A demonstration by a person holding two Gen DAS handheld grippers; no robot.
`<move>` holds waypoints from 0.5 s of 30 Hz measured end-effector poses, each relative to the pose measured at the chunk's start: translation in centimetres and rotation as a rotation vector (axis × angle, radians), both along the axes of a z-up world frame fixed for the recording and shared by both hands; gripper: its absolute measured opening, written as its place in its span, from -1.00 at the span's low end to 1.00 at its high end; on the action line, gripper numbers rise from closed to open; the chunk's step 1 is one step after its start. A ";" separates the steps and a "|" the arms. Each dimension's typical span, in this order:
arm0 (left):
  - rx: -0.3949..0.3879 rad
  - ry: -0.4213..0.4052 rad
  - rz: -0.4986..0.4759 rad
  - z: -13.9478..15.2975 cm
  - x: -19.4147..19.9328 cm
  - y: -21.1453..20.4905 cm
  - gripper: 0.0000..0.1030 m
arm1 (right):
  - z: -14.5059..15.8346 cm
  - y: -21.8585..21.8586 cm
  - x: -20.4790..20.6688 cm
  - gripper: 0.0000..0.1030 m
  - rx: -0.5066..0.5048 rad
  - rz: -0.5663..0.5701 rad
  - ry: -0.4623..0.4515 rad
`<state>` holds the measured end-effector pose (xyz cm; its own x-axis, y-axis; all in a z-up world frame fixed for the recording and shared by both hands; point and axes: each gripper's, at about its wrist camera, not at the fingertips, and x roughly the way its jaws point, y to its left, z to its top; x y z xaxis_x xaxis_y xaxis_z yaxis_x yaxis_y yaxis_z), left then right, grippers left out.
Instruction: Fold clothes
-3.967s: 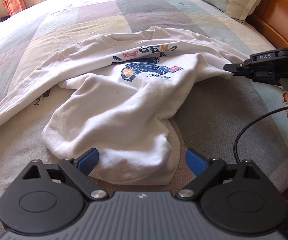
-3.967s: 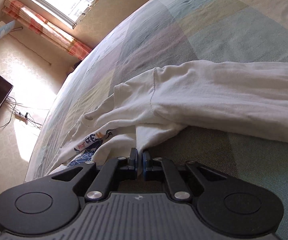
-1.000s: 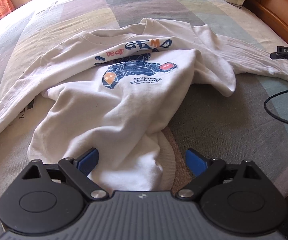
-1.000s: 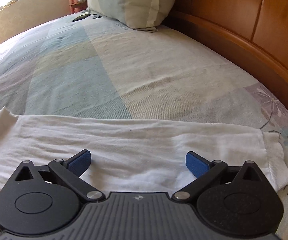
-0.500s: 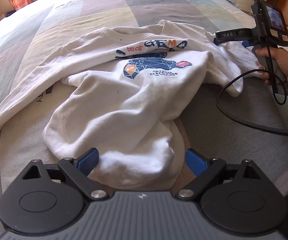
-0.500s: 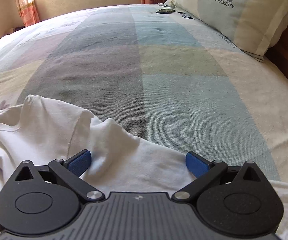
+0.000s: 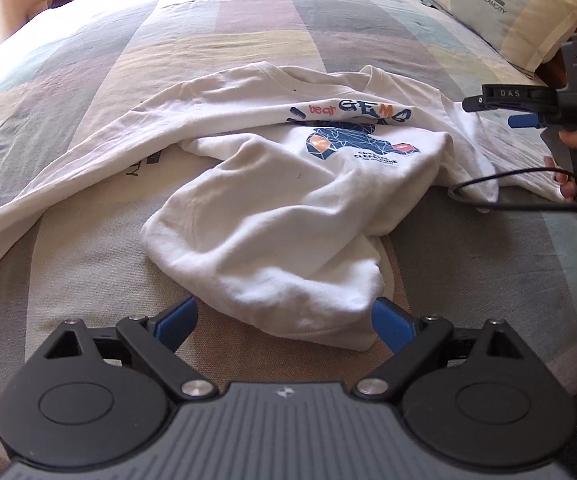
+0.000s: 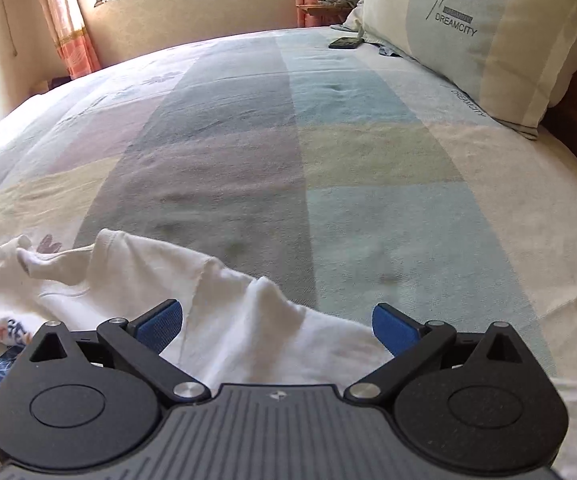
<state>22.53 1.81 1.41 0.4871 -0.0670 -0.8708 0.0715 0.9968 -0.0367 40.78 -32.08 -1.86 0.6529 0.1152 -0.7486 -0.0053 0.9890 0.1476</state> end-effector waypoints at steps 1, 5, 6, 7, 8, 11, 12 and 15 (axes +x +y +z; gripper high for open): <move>0.003 -0.003 0.011 0.0 -0.1 0.5 0.82 | 0.2 0.7 -0.9 1.00 0.023 0.042 0.012; 0.014 -0.014 0.063 -0.4 -0.1 3.3 0.82 | 0.2 4.6 -4.1 1.00 0.053 0.176 0.073; 0.016 -0.016 0.076 -0.5 0.0 4.2 0.82 | 0.2 5.5 -4.8 1.00 0.047 0.198 0.078; 0.018 -0.020 0.090 -0.7 0.3 5.2 0.82 | 0.3 6.5 -5.6 1.00 0.041 0.219 0.083; 0.019 -0.024 0.099 -0.8 0.5 5.9 0.82 | 0.3 7.2 -6.2 1.00 0.041 0.230 0.090; 0.011 -0.040 0.133 -1.5 1.1 9.1 0.82 | 0.1 8.9 -8.0 1.00 0.035 0.238 0.123; 0.003 -0.042 0.139 -1.8 1.4 10.0 0.82 | -0.1 9.4 -8.5 1.00 0.025 0.235 0.136; -0.023 -0.047 0.144 -3.0 2.1 12.7 0.82 | -0.5 10.7 -9.9 1.00 0.001 0.224 0.174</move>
